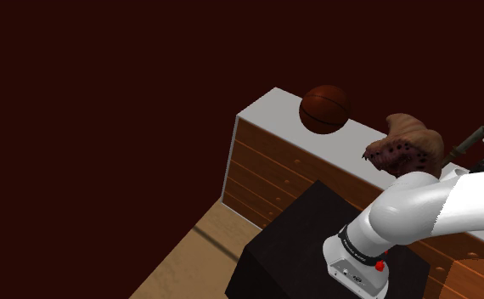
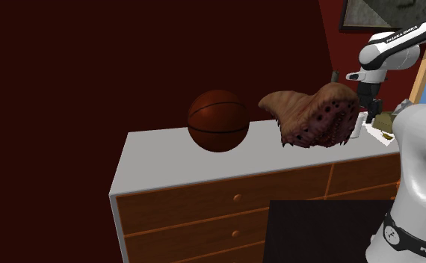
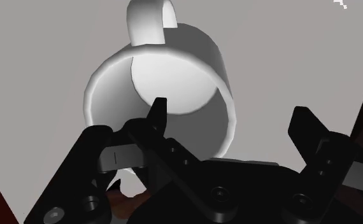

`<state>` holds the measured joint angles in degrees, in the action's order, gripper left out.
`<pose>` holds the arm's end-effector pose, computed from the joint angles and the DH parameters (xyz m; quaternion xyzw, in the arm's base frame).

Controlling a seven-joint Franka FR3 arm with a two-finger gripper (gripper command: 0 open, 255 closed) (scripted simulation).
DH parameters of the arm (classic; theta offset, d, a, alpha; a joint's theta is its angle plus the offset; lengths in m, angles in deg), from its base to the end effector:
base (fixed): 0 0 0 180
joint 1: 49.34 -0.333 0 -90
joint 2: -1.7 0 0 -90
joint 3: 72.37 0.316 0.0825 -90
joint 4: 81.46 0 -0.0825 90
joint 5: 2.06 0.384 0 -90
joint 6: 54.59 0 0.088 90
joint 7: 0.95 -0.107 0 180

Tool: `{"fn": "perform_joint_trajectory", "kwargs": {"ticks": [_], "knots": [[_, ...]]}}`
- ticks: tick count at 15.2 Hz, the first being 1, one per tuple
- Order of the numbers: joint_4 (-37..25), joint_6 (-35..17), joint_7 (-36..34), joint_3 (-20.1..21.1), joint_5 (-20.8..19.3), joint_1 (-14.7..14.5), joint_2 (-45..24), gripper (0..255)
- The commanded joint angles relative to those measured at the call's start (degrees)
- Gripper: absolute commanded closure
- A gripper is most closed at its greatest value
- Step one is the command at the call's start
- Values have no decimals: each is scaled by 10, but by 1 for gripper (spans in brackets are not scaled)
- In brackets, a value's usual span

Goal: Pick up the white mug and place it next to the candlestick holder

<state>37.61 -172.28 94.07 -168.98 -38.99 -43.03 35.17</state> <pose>-0.1944 -0.5233 0.3654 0.9961 0.0883 0.0092 0.0021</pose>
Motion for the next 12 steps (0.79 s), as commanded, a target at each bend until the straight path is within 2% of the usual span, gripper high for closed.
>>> {"fn": "perform_joint_trajectory", "kwargs": {"ticks": [1, 4, 12], "knots": [[-8, 15, 6, 18, 10, 12, -5, 0], [-34, 57, 20, 63, 36, 41, -17, 0], [-34, 57, 20, 63, 35, 41, -17, 0]]}}
